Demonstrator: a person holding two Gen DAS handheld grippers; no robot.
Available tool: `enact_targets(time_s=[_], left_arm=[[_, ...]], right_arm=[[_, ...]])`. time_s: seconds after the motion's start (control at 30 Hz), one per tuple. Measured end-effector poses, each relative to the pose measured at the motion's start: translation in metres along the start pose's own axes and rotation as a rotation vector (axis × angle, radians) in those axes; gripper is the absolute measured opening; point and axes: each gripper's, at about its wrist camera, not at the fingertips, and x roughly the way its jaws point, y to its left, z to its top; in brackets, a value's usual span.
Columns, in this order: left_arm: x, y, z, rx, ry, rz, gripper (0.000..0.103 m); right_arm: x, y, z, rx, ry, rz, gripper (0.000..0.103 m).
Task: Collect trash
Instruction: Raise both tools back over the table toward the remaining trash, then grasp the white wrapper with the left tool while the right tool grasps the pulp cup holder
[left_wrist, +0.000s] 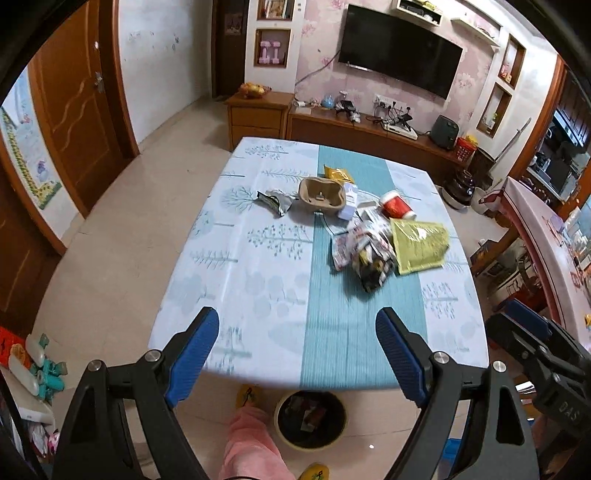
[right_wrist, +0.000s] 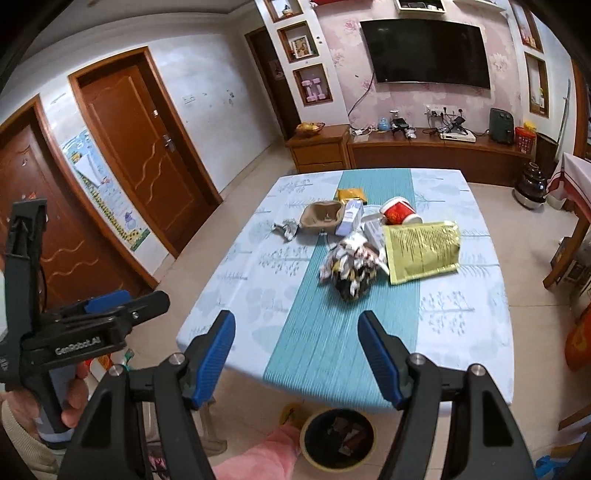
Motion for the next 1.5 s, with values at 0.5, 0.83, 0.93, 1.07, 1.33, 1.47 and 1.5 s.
enact_targets(time_s=[0.5,0.83,0.93,1.07,1.33,1.47,1.5], left_arm=[[0.282,0.078,0.171,-0.078,0.304,-0.085,0.068],[0.385,0.089,0.183,-0.175,0.466,-0.034,0.058],[0.398,0.085,0.185,-0.177,0.487,-0.032,0.051],[0.411,0.081,0.191,-0.182,0.5,-0.009,0.041],[0.42,0.067,0.198,-0.085,0.511,-0.014,0.005],[0.409,0.067,0.201,-0.059,0.49,-0.029,0.005],[0.407,0.068,0.203,-0.06,0.487,-0.036,0.005]], right_arm=[[0.211,-0.029,0.107,0.224,0.138,-0.158,0.058],[0.278,-0.031,0.137,0.21,0.191,-0.167,0.057],[0.291,-0.031,0.139,0.22,0.208,-0.17,0.057],[0.307,-0.037,0.14,0.257,0.243,-0.163,0.052],[0.332,-0.054,0.148,0.295,0.297,-0.178,0.041],[0.344,-0.063,0.152,0.316,0.314,-0.184,0.04],[0.348,-0.066,0.153,0.323,0.319,-0.187,0.04]])
